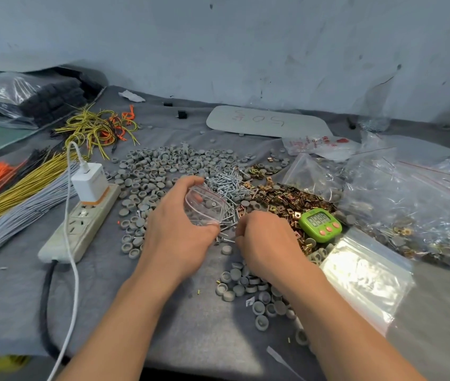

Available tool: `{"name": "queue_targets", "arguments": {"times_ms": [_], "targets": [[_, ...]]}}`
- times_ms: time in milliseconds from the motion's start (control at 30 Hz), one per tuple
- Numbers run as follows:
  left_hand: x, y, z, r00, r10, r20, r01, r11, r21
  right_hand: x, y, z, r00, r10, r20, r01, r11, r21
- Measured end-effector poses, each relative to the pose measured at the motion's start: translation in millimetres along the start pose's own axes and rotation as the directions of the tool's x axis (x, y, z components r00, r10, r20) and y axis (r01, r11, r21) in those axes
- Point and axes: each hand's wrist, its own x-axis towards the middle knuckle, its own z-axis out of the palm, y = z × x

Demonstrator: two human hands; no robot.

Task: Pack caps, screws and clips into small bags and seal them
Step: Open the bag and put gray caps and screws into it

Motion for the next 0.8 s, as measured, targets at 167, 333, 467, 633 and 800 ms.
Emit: {"name": "queue_targets", "arguments": {"times_ms": [167, 333, 467, 633, 800], "targets": [[-1.4, 0.1, -1.4, 1.0, -0.011, 0.017, 0.011, 1.0, 0.012, 1.0, 11.3, -8.0, 0.995, 0.038, -0.094, -0.037, 0.999, 0.013], [-0.8, 0.3, -1.0, 1.0, -0.021, 0.021, 0.021, 1.0, 0.02, -2.7, 4.6, -5.7, 1.0, 0.001, -0.017, -0.001, 1.0, 0.014], [-1.6, 0.5, -1.2, 0.999, -0.019, 0.031, 0.018, 1.0, 0.02, -1.3, 1.1, -0.9, 1.0, -0.013, 0.002, 0.013, 0.999, -0.05], [-1.7, 0.8, -2.0, 0.999, -0.023, 0.047, 0.022, 0.999, 0.028, 0.0, 8.9, -13.2, 0.995, 0.08, -0.067, -0.078, 0.997, 0.026], [-2.5, 1.6, -1.1, 0.996, -0.018, 0.088, 0.012, 0.997, 0.072, -5.3, 14.8, -27.3, 0.967, 0.004, -0.254, 0.102, 0.91, 0.403]]}}
